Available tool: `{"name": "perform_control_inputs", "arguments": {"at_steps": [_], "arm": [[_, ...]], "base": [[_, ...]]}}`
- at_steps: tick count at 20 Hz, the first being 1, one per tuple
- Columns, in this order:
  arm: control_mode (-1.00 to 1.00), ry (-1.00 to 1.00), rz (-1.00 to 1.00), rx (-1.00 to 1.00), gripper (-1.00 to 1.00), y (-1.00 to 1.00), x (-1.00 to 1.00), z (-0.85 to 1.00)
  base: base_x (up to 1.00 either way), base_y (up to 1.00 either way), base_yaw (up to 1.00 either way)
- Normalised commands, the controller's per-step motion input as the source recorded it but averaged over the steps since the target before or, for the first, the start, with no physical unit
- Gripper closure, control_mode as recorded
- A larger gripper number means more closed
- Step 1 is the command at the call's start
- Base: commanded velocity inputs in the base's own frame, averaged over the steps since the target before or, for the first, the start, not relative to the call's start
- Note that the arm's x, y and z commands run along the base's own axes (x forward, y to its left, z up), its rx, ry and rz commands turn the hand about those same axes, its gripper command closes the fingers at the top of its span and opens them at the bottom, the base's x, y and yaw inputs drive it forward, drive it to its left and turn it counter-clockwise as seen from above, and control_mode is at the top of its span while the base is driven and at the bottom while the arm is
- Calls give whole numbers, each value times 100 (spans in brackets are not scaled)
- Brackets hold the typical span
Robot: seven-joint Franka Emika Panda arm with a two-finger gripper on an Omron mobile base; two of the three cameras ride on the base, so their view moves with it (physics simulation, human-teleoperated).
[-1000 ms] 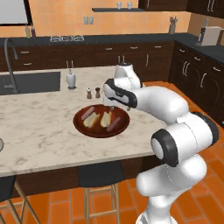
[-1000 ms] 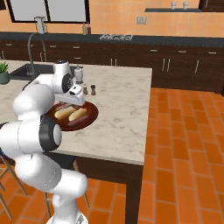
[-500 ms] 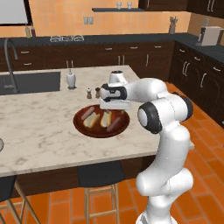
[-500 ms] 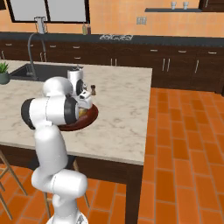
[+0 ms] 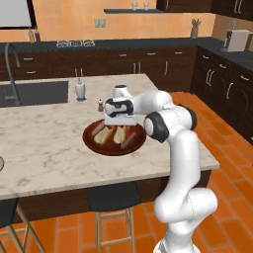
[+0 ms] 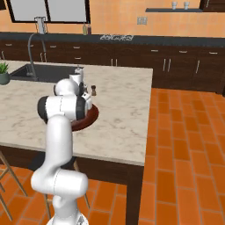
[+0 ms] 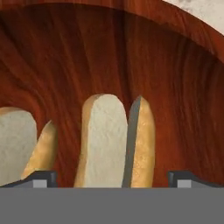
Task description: Place one bun and one sausage from the bowl on each plate.
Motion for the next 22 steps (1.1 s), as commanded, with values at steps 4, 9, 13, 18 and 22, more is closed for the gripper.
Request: {"name": "perform_control_inputs", "arguments": {"at_steps": [4,9,13,18,22], "arm": [[-100,13,0,-2,-100,-2,12,-55],[-100,13,0,0,-100,-6,-22,-42],[-100,3,0,0,100,0,-32,-31],[-100,-3,0,0,100,0,-19,-4],[-100,-18,0,0,100,0,-47,58]], "base": [[0,0,0],[0,0,0],[0,0,0],[0,0,0],[0,0,0]]}}
